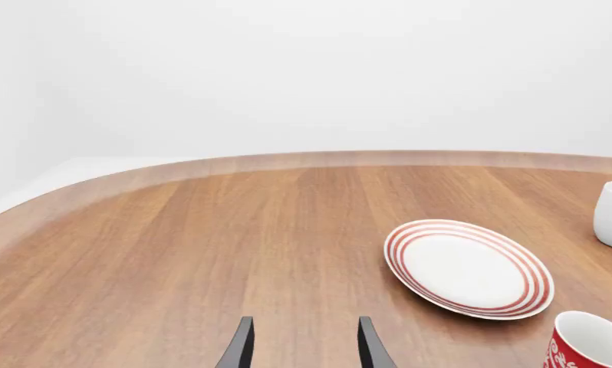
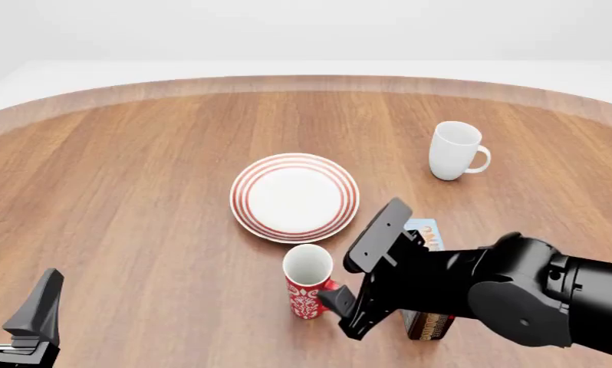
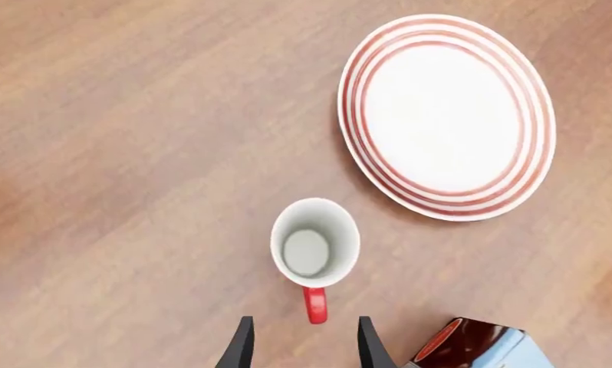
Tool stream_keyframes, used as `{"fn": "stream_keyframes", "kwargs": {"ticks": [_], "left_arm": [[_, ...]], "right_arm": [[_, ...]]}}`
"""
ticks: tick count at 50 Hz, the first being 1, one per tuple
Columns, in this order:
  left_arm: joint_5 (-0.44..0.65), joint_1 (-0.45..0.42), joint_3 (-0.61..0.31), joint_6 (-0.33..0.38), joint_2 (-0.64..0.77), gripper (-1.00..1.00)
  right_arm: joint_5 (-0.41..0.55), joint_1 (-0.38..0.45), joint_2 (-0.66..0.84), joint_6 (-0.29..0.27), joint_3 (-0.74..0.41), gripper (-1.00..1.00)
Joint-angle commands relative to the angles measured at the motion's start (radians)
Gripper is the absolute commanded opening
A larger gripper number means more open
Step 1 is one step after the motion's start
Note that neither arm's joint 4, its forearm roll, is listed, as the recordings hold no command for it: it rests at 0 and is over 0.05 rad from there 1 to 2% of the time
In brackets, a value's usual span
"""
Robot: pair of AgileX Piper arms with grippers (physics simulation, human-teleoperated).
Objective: Pick up the red mug and put it on the plate
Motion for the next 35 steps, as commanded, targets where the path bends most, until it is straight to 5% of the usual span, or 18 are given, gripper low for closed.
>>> {"fn": "stream_keyframes", "kwargs": {"ticks": [1,35], "left_arm": [[0.000,0.000,0.000,0.000,0.000,1.00],[0.000,0.000,0.000,0.000,0.000,1.00]], "right_arm": [[-0.030,0.002,0.008,0.012,0.021,1.00],[-0.111,-0.005,0.072,0.040,0.062,1.00]]}}
